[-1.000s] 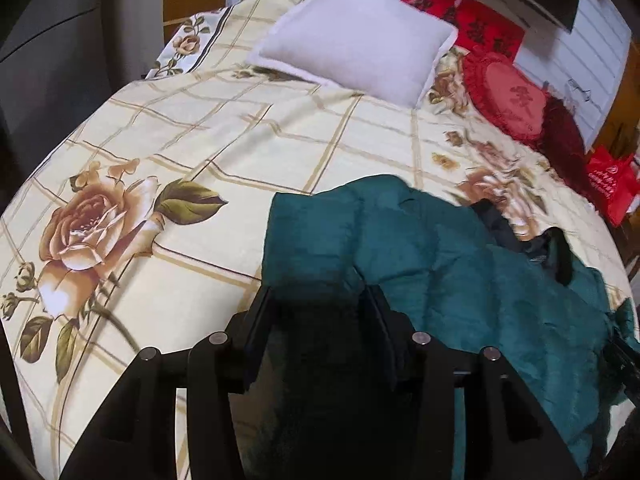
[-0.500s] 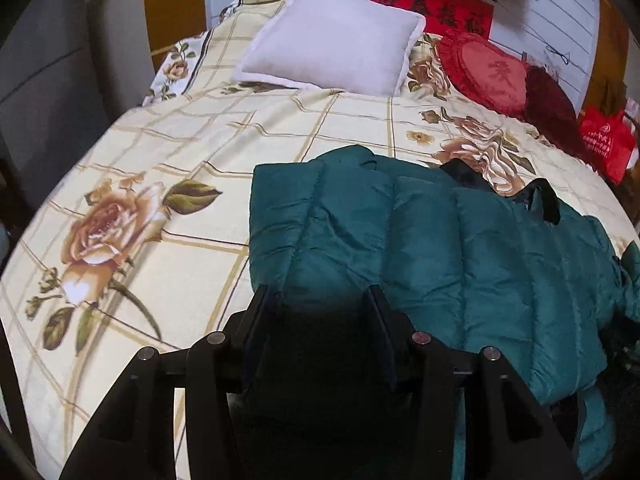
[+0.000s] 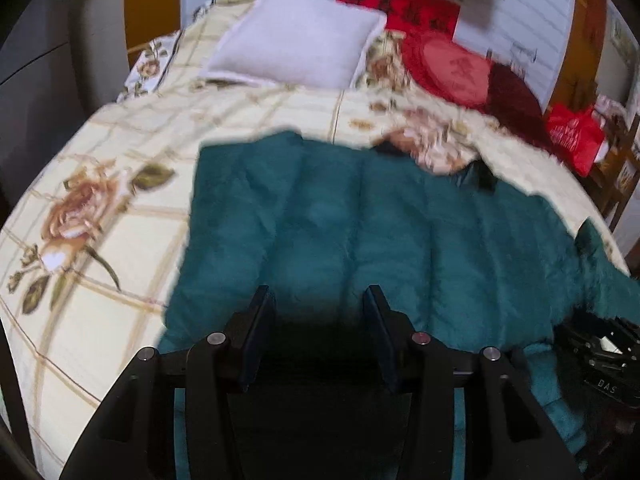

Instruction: Fold large clothes

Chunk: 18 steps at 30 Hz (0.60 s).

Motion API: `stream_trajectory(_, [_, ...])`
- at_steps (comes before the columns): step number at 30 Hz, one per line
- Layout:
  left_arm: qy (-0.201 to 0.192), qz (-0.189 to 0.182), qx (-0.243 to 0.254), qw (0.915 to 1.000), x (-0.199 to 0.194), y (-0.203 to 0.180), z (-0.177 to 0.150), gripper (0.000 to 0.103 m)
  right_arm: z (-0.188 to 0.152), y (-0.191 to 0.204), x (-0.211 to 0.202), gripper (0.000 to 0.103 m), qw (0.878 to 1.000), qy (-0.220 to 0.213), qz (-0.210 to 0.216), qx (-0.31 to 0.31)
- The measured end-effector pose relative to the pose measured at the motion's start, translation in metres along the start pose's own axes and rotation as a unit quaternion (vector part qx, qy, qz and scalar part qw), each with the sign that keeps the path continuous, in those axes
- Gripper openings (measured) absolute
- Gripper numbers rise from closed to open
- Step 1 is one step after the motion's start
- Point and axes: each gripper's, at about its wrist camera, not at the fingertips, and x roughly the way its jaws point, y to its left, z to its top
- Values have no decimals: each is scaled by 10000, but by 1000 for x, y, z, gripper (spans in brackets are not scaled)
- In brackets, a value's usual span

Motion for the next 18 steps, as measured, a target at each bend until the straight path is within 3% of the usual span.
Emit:
stream_trajectory(4, [-31,133,43,9999,2,-4,-7,47,-2,7,1,59,9999,-16,-106,-91])
stream_trajectory(18, [-112,27,61,9999,-24,-20,-19,47,-34,-13,-37,63,9989,-164,190,387])
